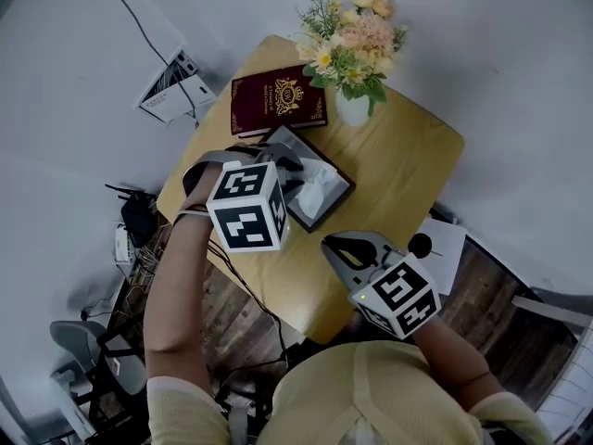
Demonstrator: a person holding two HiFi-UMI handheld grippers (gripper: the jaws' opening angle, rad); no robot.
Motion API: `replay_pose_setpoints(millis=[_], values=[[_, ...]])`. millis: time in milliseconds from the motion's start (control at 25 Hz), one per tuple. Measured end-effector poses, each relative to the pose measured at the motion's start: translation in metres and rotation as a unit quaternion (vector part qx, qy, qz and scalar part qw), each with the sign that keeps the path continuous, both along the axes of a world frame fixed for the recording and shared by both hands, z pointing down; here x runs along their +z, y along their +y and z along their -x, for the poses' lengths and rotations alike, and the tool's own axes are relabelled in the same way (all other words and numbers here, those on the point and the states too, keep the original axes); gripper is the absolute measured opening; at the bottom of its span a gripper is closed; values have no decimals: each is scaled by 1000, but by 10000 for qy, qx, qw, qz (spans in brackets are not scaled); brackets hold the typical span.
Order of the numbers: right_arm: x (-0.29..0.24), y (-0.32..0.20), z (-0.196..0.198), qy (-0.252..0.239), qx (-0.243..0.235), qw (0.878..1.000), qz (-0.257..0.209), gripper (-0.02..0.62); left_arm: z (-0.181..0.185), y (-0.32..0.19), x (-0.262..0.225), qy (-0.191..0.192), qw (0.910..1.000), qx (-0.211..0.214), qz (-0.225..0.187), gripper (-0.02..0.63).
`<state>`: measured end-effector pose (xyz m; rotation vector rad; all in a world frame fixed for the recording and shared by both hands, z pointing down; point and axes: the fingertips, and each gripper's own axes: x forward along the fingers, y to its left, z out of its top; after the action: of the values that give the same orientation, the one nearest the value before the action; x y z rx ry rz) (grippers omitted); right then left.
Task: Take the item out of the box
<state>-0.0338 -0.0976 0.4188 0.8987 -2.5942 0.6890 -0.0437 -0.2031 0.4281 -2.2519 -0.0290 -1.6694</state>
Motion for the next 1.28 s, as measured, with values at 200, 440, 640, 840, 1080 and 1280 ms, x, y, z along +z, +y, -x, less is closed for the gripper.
replay_pose_setpoints(millis=[200, 440, 640, 840, 1080, 1280], values=[[-4, 11, -8, 135, 142, 9998, -60, 34, 1, 9, -17, 608, 9972, -388, -180, 92], [-8, 24, -14, 222, 279, 9993, -114, 34, 8, 32, -34, 1432, 9840, -1008, -320, 92], [-15, 32, -8, 239, 277, 9991, -219, 34, 18, 57, -42, 2048, 9642, -1633, -415, 92], [-13, 39, 1, 277, 233, 9991, -239, 34, 36, 75, -35, 2588, 9341, -2379, -631, 92], [-10, 47, 13, 361, 171, 9989, -256, 34, 52, 90, -38, 3268, 8881, -3103, -906, 92], [-11, 52, 20, 419, 172, 9986, -285, 34, 60, 105, -43, 3664, 8508, -3633, -992, 92]])
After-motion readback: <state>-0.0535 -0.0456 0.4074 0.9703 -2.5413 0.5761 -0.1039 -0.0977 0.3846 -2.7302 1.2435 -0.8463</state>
